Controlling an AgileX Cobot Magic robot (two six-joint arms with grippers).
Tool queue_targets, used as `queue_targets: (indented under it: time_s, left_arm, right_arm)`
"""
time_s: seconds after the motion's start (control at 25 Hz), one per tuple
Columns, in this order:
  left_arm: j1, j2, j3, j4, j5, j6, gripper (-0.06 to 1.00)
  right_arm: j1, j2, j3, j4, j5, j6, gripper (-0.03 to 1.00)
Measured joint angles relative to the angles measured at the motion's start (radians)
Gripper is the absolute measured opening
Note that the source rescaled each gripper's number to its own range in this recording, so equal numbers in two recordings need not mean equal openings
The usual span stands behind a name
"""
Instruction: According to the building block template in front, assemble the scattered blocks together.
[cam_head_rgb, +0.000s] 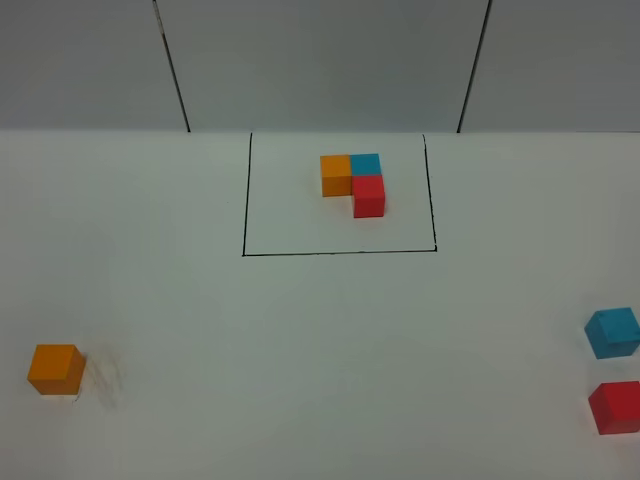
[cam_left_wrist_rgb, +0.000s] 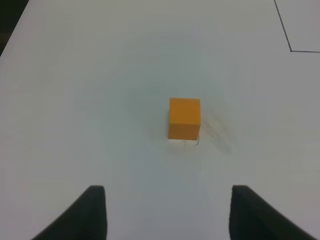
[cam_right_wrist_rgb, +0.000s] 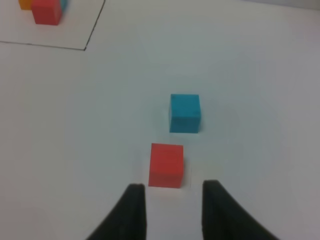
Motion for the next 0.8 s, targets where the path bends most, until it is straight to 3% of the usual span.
queue_targets:
  time_s: [0.8]
  left_arm:
    - [0.000, 0.000, 0.000, 0.000, 0.000, 0.000, 0.21]
  right_arm:
    - [0.000, 0.000, 0.000, 0.000, 0.000, 0.000, 0.00]
